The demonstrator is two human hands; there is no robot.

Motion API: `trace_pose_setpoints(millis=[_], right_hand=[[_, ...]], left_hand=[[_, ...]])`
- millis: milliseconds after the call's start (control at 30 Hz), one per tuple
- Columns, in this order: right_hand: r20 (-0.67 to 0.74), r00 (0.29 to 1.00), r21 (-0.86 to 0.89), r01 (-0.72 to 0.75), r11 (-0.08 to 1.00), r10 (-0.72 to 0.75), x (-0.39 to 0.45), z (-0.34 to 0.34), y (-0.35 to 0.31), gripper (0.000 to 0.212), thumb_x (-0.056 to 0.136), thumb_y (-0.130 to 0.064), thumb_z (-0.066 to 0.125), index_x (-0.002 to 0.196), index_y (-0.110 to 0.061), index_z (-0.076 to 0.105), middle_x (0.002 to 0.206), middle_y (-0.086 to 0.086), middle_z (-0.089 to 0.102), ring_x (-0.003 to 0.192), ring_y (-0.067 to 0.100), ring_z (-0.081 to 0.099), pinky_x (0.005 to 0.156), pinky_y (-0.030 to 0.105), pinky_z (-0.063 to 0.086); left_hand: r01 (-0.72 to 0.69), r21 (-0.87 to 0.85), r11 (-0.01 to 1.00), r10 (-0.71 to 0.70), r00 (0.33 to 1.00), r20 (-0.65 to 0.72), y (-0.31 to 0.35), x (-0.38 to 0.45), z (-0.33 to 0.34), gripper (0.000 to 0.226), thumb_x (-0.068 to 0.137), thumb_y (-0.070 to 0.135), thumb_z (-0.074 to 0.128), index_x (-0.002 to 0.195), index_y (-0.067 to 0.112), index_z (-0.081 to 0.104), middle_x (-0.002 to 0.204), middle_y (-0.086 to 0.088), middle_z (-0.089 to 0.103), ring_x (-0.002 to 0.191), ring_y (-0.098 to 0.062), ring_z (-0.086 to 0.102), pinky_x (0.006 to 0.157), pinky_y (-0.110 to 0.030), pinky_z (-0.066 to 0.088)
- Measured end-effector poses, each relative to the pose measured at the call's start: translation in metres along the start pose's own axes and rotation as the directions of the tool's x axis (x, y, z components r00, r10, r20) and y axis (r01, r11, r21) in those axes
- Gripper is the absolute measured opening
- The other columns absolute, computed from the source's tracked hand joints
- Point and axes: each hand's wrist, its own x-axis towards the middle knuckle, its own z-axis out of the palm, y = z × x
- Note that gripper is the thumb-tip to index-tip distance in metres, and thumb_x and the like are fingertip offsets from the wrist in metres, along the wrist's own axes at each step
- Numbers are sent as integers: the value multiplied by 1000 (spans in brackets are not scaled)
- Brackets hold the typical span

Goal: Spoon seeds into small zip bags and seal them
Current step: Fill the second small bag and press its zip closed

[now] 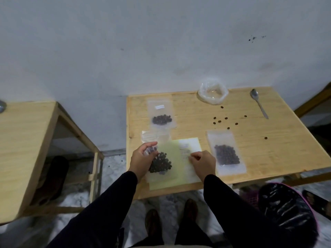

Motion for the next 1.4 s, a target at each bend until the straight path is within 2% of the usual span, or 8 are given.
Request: trace_pose_setpoints(millis=[267, 600, 700, 867, 1100, 1200, 1300, 1400], right_hand=[[15, 1000, 13, 15, 1000, -16, 0, 2, -7, 15, 89, -10, 58, 88, -2, 70, 89, 9, 65, 87, 25, 58, 60, 19, 24], [5, 991, 453, 116, 884, -133, 2, -29, -93, 8, 86, -18, 65, 78, -18, 68, 68, -12, 62, 62, -2, 53, 57, 4, 40], [-22, 988, 454, 147, 878, -154, 5, -35, -116, 7, 86, -17, 66, 81, -16, 69, 71, -11, 63, 64, -2, 54, 60, 7, 41], [-93, 977, 403, 214, 890, -192, 9, -42, -133, 8, 87, -15, 64, 81, -13, 69, 67, -11, 60, 62, -1, 53, 63, 11, 42], [-155, 950, 323, 308, 895, -271, 13, -47, -144, 11, 88, -16, 63, 82, -10, 69, 74, -5, 64, 67, 4, 55, 66, 14, 43], [-173, 941, 302, 333, 893, -292, 15, -48, -145, 11, 87, -17, 63, 83, -9, 70, 74, -3, 64, 68, 8, 56, 69, 18, 44], [-177, 936, 303, 346, 888, -304, 18, -50, -147, 7, 86, -16, 65, 87, -11, 70, 75, -3, 64, 69, 8, 56, 69, 18, 45], [-179, 934, 314, 352, 882, -309, 19, -51, -147, 18, 85, -15, 66, 102, -19, 64, 80, -3, 61, 67, 3, 52, 64, 6, 39]], left_hand=[[37, -56, 998, -37, 999, -12, 1, 2, -2, 23, 87, 11, 64, 101, 28, 67, 101, 6, 67, 102, -16, 62, 86, -29, 53], [-130, -104, 986, 133, 991, 22, 45, 10, 4, 37, 86, 7, 64, 110, 35, 62, 123, 9, 60, 113, -12, 56, 99, -32, 46], [-172, -133, 976, 180, 982, 52, 62, 9, 5, 40, 88, 6, 62, 118, 33, 60, 121, 20, 56, 120, -6, 49, 98, -23, 42], [-236, -157, 959, 247, 968, 54, 83, 11, 2, 41, 86, 8, 64, 113, 39, 61, 121, 26, 56, 123, -1, 47, 106, -33, 40], [-285, -210, 935, 293, 956, 9, 102, 12, 1, 25, 87, 19, 67, 108, 33, 64, 113, 24, 60, 113, 13, 47, 90, -8, 41], [-287, -207, 935, 283, 958, -51, 106, 14, 3, 20, 88, 19, 65, 105, 30, 66, 107, 23, 63, 112, 2, 54, 99, -21, 44], [-265, -187, 946, 255, 964, -77, 109, 16, 4, 21, 89, 18, 64, 105, 30, 68, 108, 15, 67, 111, -27, 58, 103, -48, 43], [-250, -191, 949, 227, 965, -134, 113, 18, 5, 21, 89, 17, 63, 101, 33, 68, 108, 9, 67, 114, -30, 56, 103, -48, 42]])
